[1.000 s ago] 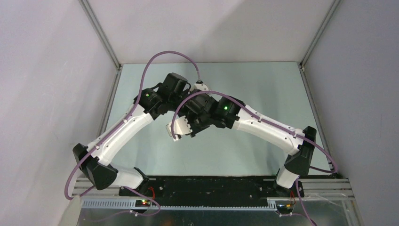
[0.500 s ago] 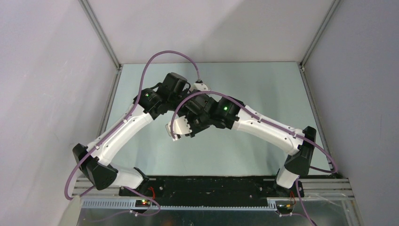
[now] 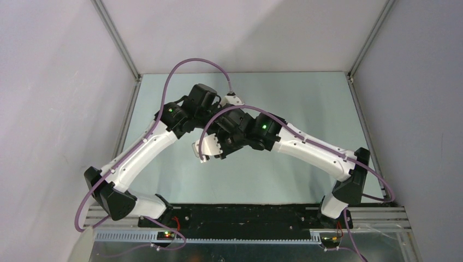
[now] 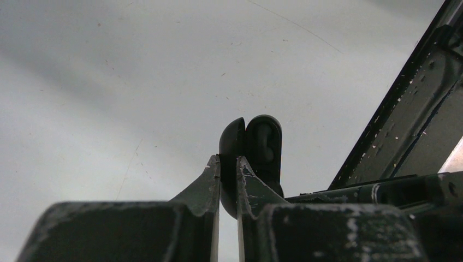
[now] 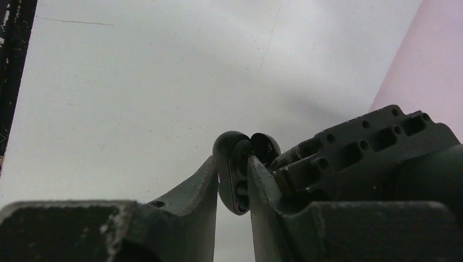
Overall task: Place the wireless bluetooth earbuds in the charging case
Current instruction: Insert the left earbud into the left side groove of the charging case, then place the charging case with the earbuds at the center of the board.
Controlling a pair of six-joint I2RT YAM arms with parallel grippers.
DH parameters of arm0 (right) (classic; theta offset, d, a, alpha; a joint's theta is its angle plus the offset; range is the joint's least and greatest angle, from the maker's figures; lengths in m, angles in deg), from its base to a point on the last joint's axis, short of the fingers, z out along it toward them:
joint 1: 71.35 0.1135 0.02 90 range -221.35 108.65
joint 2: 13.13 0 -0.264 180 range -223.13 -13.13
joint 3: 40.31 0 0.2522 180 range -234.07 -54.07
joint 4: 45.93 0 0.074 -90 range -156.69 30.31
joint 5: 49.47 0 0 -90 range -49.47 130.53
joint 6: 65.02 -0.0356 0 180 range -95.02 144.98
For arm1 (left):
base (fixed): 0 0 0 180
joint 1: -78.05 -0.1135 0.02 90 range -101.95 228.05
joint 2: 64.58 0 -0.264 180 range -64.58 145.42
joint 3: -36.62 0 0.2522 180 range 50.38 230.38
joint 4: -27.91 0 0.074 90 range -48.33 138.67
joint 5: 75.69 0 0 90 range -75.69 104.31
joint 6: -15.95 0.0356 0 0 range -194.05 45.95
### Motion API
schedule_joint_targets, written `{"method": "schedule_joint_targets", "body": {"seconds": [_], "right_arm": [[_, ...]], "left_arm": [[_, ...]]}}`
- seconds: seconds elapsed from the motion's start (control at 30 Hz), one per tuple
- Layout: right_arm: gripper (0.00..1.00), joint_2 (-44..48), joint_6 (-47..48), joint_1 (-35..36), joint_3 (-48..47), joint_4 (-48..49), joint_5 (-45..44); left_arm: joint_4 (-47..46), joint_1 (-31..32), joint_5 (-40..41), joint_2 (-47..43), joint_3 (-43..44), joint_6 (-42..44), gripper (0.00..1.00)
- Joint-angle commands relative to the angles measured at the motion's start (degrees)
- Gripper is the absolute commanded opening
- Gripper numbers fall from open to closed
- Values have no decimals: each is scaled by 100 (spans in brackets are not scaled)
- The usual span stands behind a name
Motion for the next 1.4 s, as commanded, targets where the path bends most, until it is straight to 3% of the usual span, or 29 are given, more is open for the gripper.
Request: {"method": "schedule_joint_targets", "body": {"seconds": [0.0, 0.47, 0.7, 0.87, 1.17, 1.37], "right_arm": [[31, 356, -1, 14, 123, 808, 89], [27, 389, -1, -57, 77, 956, -23], [33, 1011, -307, -327, 142, 918, 1401], [40, 2300, -728, -424, 1355, 1732, 2164], [42, 3535, -2280, -795, 2527, 1569, 1667], [42, 3848, -3458, -1907, 3321, 1488, 1854]], "left_arm": [[-247, 61, -214, -166, 6, -18, 0], [-247, 55, -142, -129, 0, 41, 0], [-242, 60, 75, -112, 73, 78, 0], [-244, 59, 141, -94, 59, 84, 0], [-250, 60, -118, 91, -229, 390, 0], [-414, 57, -1069, 557, -608, 714, 0]]}}
